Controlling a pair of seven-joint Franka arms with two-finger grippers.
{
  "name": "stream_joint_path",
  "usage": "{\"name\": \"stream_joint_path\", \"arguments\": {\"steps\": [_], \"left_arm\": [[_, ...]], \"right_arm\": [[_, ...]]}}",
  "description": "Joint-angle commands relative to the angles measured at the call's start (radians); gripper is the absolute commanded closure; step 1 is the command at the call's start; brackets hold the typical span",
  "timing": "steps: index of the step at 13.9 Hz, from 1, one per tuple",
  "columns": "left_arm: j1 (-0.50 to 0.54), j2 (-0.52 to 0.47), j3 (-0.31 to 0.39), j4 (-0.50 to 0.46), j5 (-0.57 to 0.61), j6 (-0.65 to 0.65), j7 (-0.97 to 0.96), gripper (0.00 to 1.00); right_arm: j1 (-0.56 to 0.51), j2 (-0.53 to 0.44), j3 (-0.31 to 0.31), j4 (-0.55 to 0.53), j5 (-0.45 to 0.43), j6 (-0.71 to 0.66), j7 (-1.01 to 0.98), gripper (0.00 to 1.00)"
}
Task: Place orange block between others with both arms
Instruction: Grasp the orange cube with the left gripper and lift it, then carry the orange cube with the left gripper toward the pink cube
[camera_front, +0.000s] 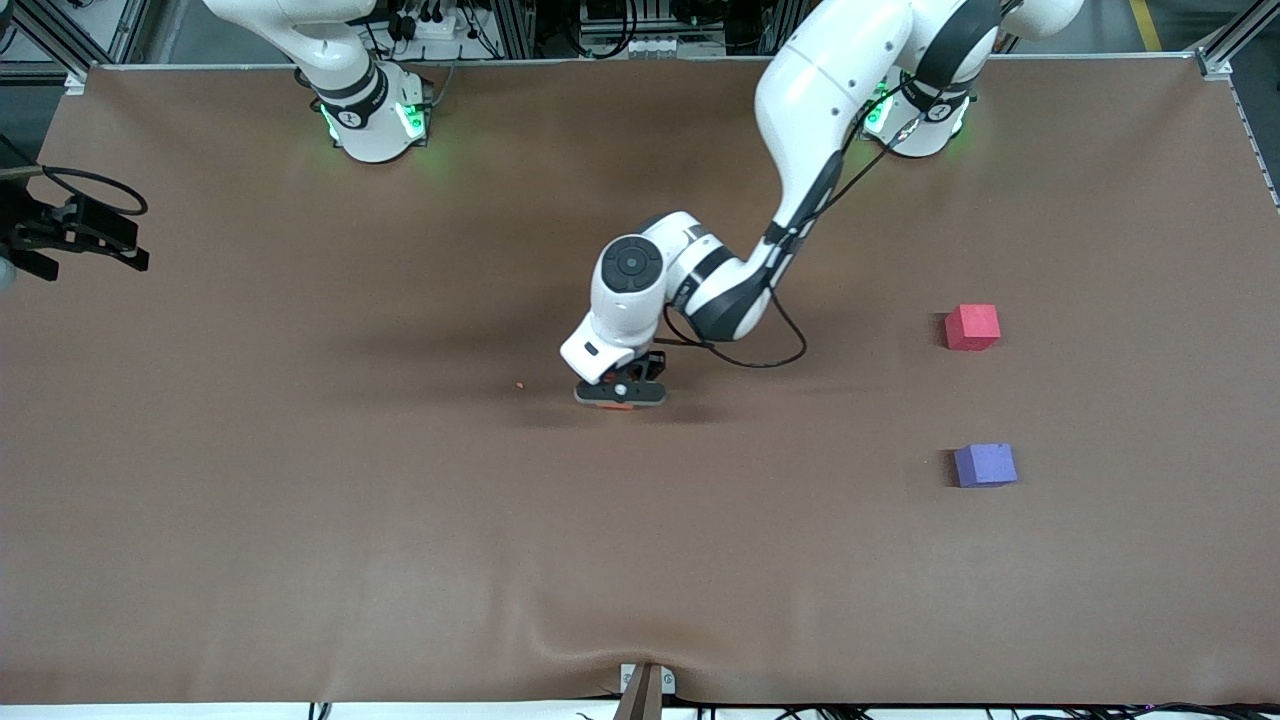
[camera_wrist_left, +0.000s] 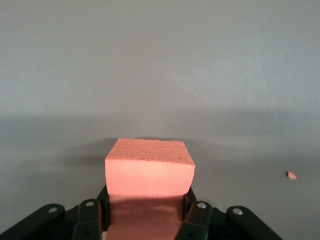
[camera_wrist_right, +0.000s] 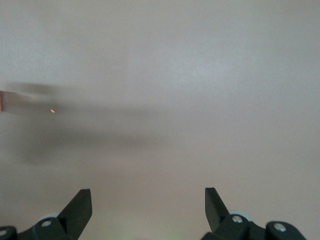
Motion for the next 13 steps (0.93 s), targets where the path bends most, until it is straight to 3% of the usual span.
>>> {"name": "stream_joint_path", "arguments": {"steps": [1, 3, 8, 13], "left_arm": [[0.089, -0.171, -0.015, -0.059, 0.01, -0.201, 0.058, 1.0], [0.161, -0.254, -0.023, -0.118, 0.008, -0.287, 0.12, 1.0], [0.405, -0.464, -0.061, -0.416, 0.007, -0.285, 0.356, 1.0], [0.534, -0.491, -0.061, -0.53, 0.022, -0.26, 0.44, 1.0]], "right_arm": [[-0.003, -0.028, 0.007, -0.023, -0.008, 0.009, 0.105, 0.0], [-0.005, -0.031, 0.005, -0.022, -0.008, 0.005, 0.11, 0.0], [-0.057, -0.022, 0.005, -0.028, 0.0, 0.032, 0.101, 0.0], [-0.057, -0.02, 0.007, -0.026, 0.003, 0.049, 0.101, 0.0]]}}
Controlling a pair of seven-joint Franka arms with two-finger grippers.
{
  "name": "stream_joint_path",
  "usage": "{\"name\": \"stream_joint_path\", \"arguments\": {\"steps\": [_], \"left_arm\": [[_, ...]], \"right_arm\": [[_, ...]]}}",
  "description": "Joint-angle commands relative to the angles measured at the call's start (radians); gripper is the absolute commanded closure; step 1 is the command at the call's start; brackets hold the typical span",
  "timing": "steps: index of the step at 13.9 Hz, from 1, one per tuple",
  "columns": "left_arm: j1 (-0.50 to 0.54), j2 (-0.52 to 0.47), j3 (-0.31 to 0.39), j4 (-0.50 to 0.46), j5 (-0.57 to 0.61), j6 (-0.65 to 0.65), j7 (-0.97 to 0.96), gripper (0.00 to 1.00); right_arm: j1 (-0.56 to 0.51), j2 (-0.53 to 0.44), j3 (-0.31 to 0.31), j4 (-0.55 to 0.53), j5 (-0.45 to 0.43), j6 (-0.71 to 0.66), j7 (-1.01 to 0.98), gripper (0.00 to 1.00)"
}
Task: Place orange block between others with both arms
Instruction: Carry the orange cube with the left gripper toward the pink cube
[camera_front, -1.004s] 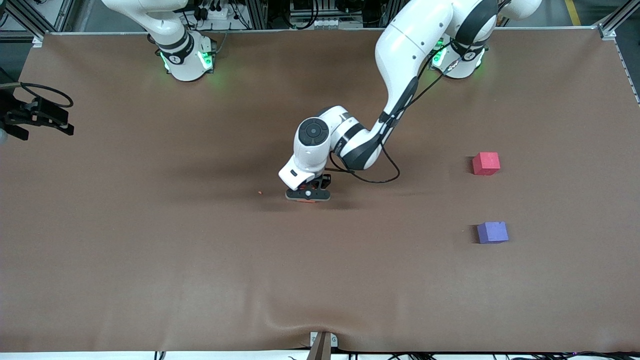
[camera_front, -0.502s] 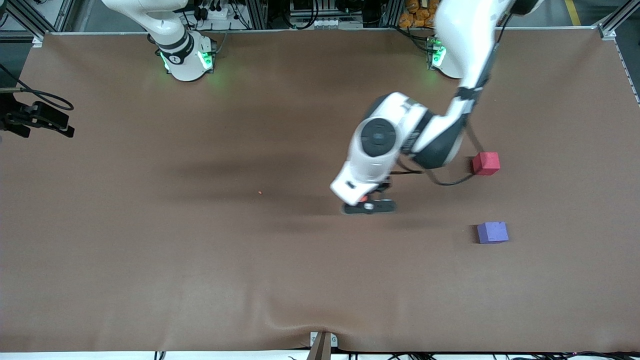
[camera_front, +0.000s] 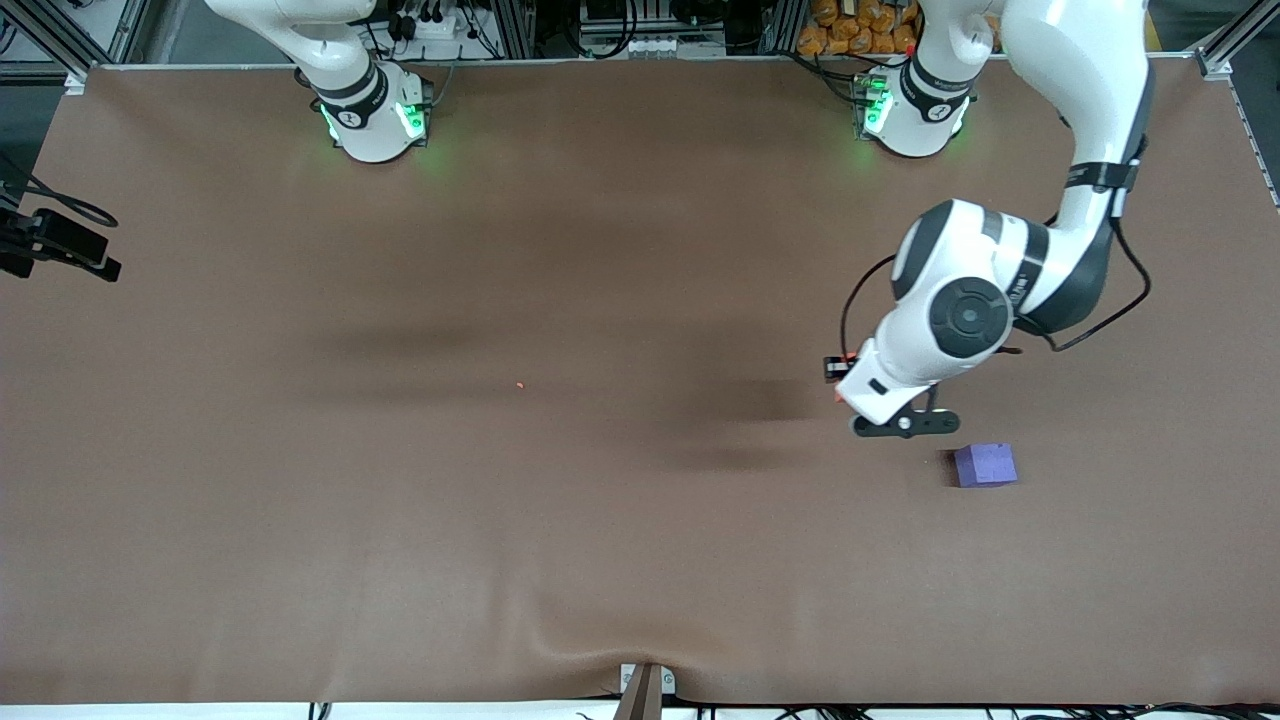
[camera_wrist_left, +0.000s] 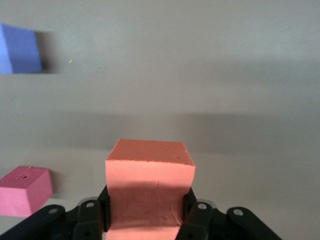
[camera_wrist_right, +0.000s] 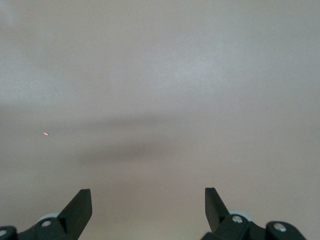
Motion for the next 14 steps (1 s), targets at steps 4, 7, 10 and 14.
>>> {"name": "stream_joint_path", "arguments": {"steps": [4, 7, 10, 14], "left_arm": [[0.196, -0.038, -0.017, -0.196, 0.024, 0.176, 0.218, 1.0], [0.272, -0.022, -0.019, -0.246, 0.055, 0.277, 0.279, 1.0], [0.335, 0.001, -0.02, -0.258, 0.057, 0.305, 0.359, 1.0], [0.357, -0.002, -0.019, -0.345, 0.057, 0.412, 0.378, 1.0]], "right_arm": [[-0.005, -0.018, 0.014, -0.021, 0.002, 0.031, 0.009, 0.0], [-0.003, -0.018, 0.015, -0.021, 0.002, 0.059, 0.009, 0.0], [-0.005, -0.019, 0.015, -0.018, 0.002, 0.074, 0.009, 0.0], [0.007, -0.029, 0.018, -0.012, 0.002, 0.016, 0.018, 0.0]]}}
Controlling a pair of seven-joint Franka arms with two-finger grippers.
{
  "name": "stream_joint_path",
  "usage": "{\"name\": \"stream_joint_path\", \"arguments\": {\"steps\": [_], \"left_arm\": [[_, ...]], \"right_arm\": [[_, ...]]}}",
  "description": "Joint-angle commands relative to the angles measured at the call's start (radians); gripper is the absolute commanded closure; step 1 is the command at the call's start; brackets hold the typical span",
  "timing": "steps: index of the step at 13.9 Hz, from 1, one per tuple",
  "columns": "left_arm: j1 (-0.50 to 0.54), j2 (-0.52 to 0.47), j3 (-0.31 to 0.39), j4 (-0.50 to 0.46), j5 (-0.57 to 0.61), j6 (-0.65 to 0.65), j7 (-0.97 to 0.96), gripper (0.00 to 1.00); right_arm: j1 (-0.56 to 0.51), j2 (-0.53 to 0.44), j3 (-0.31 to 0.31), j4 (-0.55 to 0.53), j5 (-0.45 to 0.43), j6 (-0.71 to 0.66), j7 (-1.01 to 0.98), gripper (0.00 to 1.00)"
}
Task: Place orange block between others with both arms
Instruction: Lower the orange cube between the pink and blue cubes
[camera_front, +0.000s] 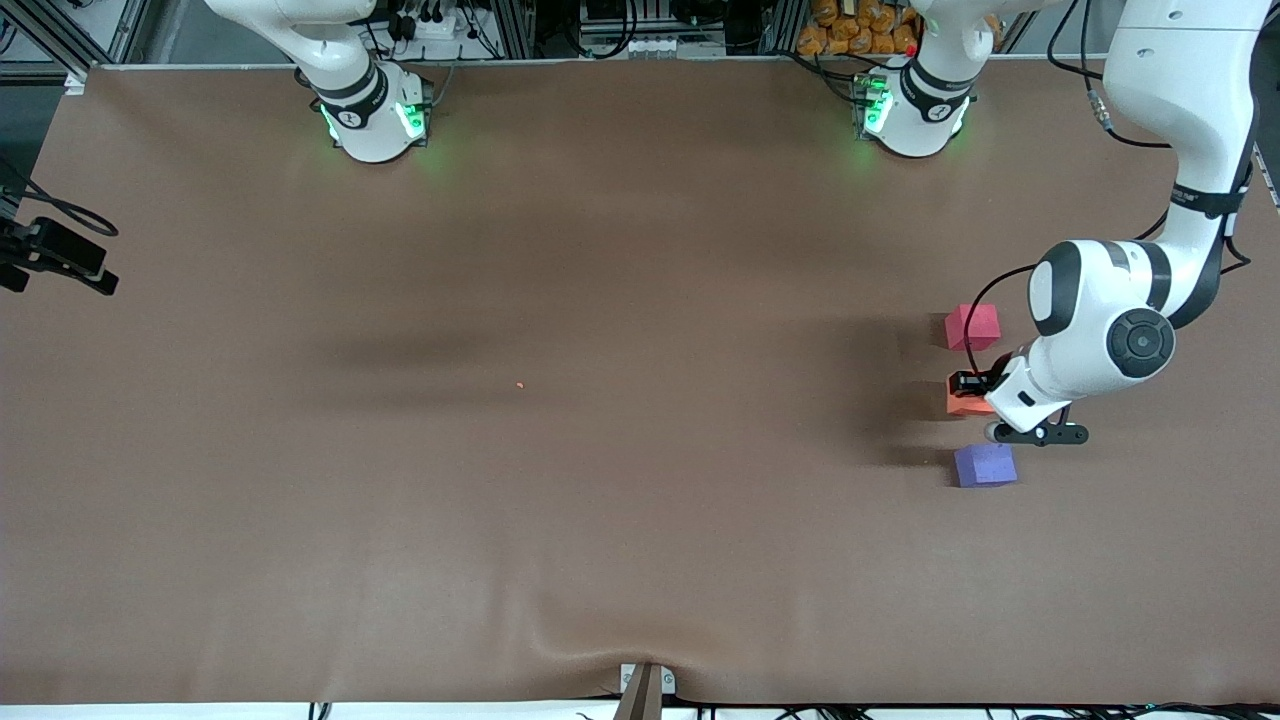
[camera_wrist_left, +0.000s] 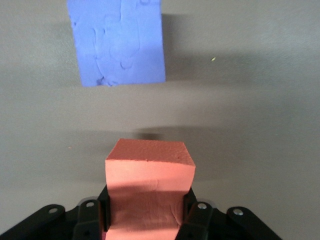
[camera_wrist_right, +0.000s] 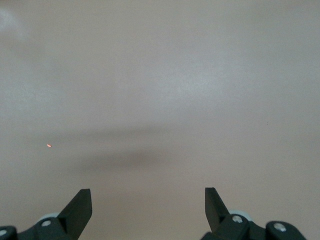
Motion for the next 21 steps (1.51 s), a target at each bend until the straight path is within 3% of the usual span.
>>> {"name": "stream_joint_path", "arguments": {"steps": [1, 14, 16, 17, 18, 21], "left_arm": [[0.032, -0.012, -0.016, -0.071, 0.021, 0.087, 0.02, 1.0], [0.067, 0.017, -0.016, -0.1, 0.021, 0.199, 0.022, 0.99], [0.067, 0.022, -0.016, -0.097, 0.021, 0.201, 0.022, 0.8], [0.066, 0.027, -0.016, -0.095, 0.021, 0.201, 0.014, 0.46], [0.066, 0.031, -0.018, -0.094, 0.021, 0.201, 0.012, 0.0], [0.061, 0.019, -0.018, -0.092, 0.02, 0.196, 0.002, 0.0]], "right_arm": [[0.004, -0.028, 0.004, -0.009, 0.002, -0.053, 0.012, 0.0], [-0.016, -0.028, 0.003, -0.016, 0.003, -0.123, -0.002, 0.0], [-0.016, -0.028, 0.003, -0.015, 0.003, -0.123, -0.002, 0.0], [-0.016, -0.03, 0.003, -0.015, 0.003, -0.123, 0.0, 0.0], [-0.015, -0.03, 0.004, -0.015, 0.003, -0.123, 0.0, 0.0], [-0.015, -0.03, 0.004, -0.013, 0.003, -0.123, -0.002, 0.0]]}}
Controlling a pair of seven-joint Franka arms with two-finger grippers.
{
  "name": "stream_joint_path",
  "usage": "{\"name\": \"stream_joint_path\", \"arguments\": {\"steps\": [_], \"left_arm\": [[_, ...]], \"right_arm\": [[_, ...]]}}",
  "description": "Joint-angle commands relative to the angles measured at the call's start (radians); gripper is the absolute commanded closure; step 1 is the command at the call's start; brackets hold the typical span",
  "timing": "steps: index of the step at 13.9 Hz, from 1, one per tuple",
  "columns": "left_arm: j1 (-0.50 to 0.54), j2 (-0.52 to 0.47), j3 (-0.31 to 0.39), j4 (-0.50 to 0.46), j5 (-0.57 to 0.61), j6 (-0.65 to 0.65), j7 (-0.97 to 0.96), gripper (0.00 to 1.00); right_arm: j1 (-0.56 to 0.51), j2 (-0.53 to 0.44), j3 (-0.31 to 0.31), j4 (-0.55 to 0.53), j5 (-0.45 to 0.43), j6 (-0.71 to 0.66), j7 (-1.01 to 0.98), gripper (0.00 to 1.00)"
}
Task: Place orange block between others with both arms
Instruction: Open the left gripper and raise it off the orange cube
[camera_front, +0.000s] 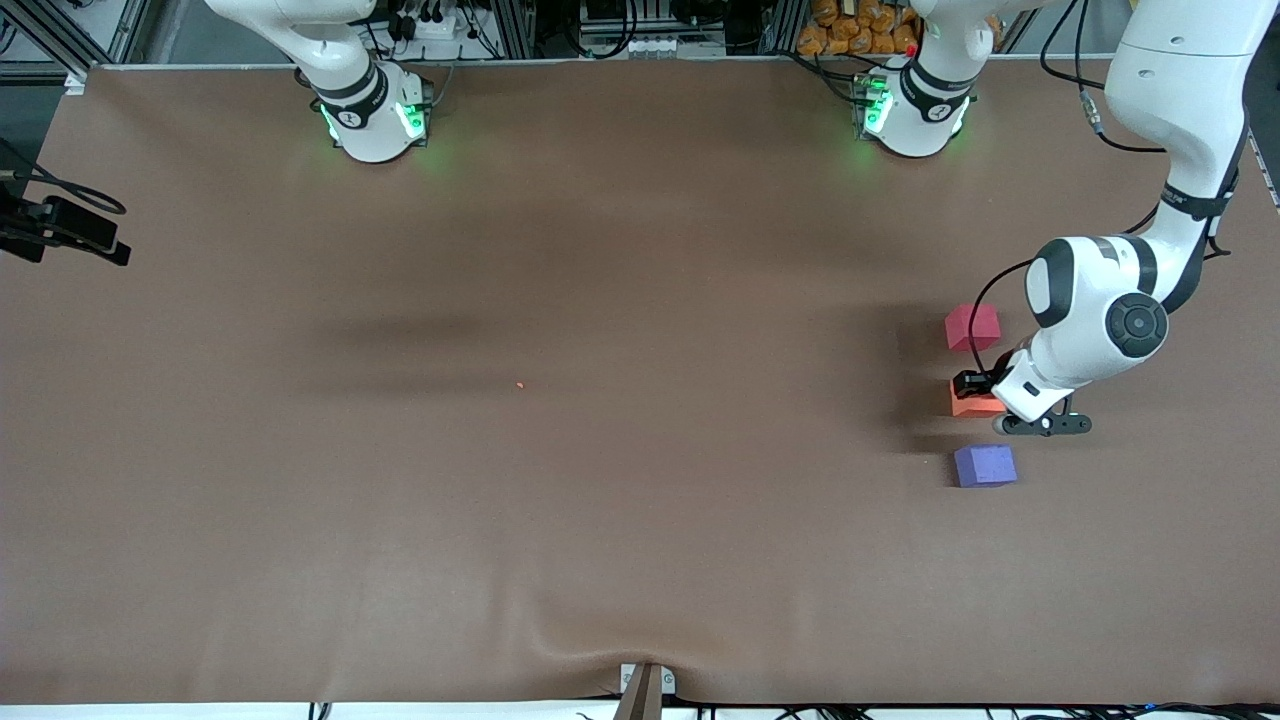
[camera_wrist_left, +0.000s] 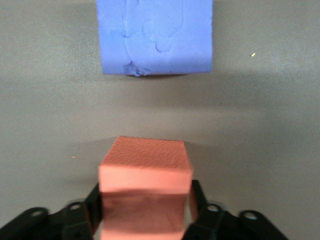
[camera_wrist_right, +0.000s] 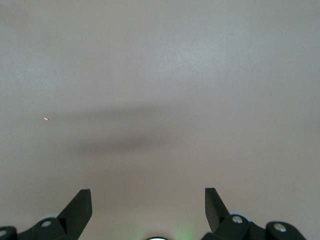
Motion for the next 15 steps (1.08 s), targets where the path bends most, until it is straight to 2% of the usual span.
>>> {"name": "stream_joint_path", "arguments": {"steps": [1, 4, 7, 10, 13, 15], "left_arm": [[0.006, -0.009, -0.01, 0.002, 0.019, 0.013, -0.013, 0.0], [0.005, -0.099, -0.013, 0.006, 0.007, -0.066, -0.012, 0.0], [0.01, -0.246, -0.048, 0.076, -0.009, -0.293, -0.012, 0.0], [0.008, -0.363, -0.071, 0.218, -0.049, -0.523, -0.035, 0.0], [0.005, -0.373, -0.071, 0.446, -0.045, -0.779, -0.043, 0.0], [0.006, -0.377, -0.07, 0.544, -0.044, -0.879, -0.027, 0.0]], "right_arm": [[-0.008, -0.022, 0.009, -0.012, 0.003, -0.006, 0.001, 0.0], [-0.008, -0.022, 0.009, -0.012, 0.003, -0.006, 0.001, 0.0], [-0.006, -0.024, 0.012, -0.007, 0.003, -0.006, 0.001, 0.0], [-0.006, -0.024, 0.012, -0.009, 0.003, -0.008, 0.001, 0.0], [0.001, -0.024, 0.012, -0.009, 0.003, -0.011, 0.001, 0.0], [0.001, -0.024, 0.01, -0.009, 0.003, -0.011, 0.001, 0.0]]}}
